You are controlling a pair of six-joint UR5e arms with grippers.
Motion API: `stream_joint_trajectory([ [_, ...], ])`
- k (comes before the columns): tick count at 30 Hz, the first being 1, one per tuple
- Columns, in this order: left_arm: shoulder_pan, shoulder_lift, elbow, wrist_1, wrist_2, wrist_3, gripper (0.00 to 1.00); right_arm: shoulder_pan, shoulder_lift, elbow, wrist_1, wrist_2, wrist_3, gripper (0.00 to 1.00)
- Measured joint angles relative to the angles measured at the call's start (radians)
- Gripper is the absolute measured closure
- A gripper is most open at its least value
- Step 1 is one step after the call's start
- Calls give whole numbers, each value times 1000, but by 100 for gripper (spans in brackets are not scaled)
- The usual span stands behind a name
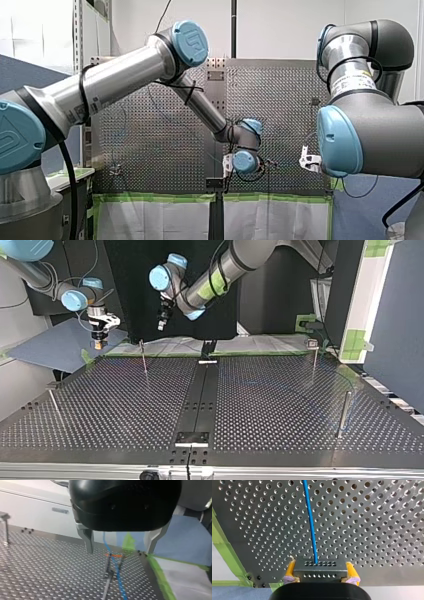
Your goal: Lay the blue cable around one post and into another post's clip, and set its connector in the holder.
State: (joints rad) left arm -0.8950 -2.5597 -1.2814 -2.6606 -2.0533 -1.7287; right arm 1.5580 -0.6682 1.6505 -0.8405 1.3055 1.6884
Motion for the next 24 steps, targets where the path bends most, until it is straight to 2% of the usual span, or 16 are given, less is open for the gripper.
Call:
stream_joint_trajectory([
  [15, -3, 137, -138, 137, -43, -29, 0, 6, 1, 0, -3, -1, 2, 100],
  [24, 1, 219, -219, 219, -57, -33, 0, 13, 2, 0, -12, -21, 8, 100],
])
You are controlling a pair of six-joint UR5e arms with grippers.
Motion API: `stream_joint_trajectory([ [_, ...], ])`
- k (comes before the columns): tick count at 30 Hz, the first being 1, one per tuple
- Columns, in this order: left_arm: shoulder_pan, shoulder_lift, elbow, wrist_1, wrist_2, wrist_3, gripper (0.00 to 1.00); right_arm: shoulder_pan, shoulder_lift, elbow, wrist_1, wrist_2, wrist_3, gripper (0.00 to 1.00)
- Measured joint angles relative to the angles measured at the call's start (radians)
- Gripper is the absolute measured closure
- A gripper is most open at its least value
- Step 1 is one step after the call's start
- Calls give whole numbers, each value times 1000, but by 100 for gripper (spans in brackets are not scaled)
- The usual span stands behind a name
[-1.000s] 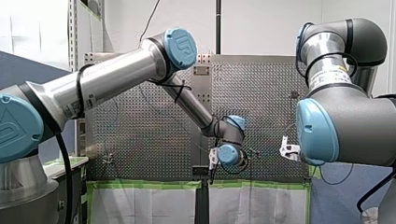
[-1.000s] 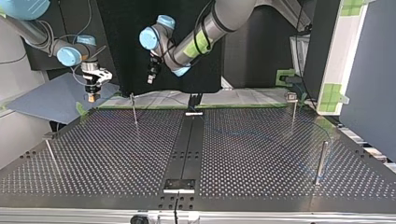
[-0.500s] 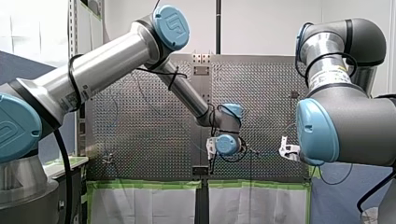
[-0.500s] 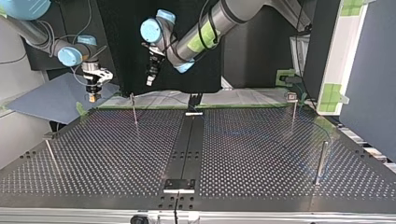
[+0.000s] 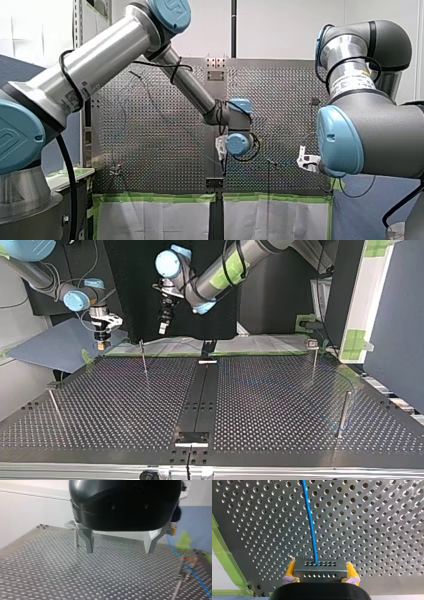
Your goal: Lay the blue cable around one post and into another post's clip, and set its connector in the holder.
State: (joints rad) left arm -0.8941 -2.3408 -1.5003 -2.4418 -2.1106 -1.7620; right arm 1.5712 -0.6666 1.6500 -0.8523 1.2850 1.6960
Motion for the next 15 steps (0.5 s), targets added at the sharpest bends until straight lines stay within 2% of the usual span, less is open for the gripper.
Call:
stream_joint_trajectory([
  [9, 5, 74, -74, 73, -2, -12, 0, 0, 0, 0, -8, -2, 8, 100],
  [15, 18, 129, -129, 129, 18, -50, 0, 0, 1, 0, -10, -2, 10, 100],
])
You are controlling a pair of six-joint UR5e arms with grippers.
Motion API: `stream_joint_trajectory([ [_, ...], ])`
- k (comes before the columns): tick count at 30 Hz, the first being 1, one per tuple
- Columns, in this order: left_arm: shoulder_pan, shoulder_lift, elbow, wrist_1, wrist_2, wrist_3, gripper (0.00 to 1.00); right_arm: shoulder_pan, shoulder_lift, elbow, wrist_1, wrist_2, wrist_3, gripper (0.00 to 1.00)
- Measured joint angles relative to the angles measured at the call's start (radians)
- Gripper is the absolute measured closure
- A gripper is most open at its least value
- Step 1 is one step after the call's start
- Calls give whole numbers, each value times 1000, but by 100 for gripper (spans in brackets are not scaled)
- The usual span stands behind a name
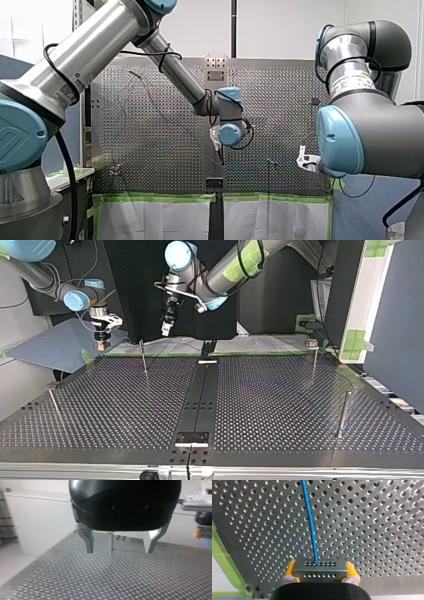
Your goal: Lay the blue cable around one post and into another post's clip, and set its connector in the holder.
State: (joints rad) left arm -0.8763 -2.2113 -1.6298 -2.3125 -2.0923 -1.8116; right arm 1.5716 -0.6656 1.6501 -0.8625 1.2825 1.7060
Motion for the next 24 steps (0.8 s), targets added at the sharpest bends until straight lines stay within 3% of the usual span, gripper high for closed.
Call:
stream_joint_trajectory([
  [10, 16, 90, -90, 90, 27, 6, 0, 3, 1, 0, 2, -7, 0, 100],
  [19, 28, 166, -166, 115, -13, 50, 0, 6, 2, 0, 4, -8, 3, 100],
  [24, 43, 207, -207, 136, -9, 40, 0, 7, 2, 0, 5, -8, 3, 100],
])
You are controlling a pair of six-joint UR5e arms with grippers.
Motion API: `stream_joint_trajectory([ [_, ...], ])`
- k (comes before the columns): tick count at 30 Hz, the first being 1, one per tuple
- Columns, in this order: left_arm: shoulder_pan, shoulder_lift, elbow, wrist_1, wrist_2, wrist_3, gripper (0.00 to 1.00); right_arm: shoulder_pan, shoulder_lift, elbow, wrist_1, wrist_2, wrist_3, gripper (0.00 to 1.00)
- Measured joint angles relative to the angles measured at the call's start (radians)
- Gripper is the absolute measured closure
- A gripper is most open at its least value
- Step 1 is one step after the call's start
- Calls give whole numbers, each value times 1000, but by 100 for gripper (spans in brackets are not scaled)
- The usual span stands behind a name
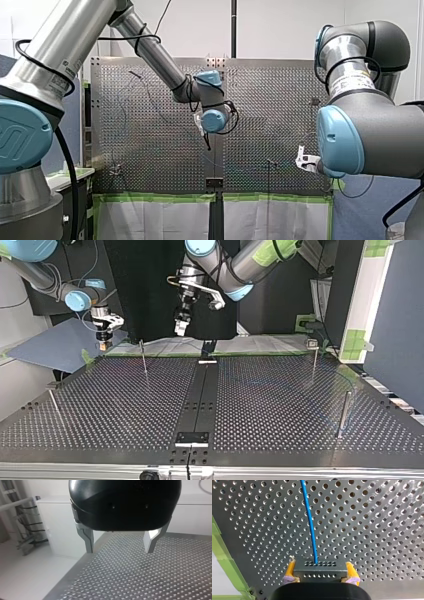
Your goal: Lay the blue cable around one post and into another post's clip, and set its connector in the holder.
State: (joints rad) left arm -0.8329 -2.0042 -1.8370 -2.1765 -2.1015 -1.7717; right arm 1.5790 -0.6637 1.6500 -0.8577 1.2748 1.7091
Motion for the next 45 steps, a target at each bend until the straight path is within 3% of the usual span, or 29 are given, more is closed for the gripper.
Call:
stream_joint_trajectory([
  [7, 23, 62, -62, 47, -17, -5, 0, 3, 1, 0, 1, -1, 1, 100],
  [21, 49, 170, -180, 28, -38, 14, 0, 5, 3, 0, 2, -2, 7, 100],
  [31, 52, 95, -278, 104, 17, 9, 0, 6, 4, 0, 2, -2, 11, 100],
  [37, 53, 45, -329, 155, 18, 3, 0, 6, 4, 0, 4, 1, 12, 100],
  [45, 53, 1, -391, 216, 18, 0, 0, 1, 4, 0, 9, 53, -12, 100],
])
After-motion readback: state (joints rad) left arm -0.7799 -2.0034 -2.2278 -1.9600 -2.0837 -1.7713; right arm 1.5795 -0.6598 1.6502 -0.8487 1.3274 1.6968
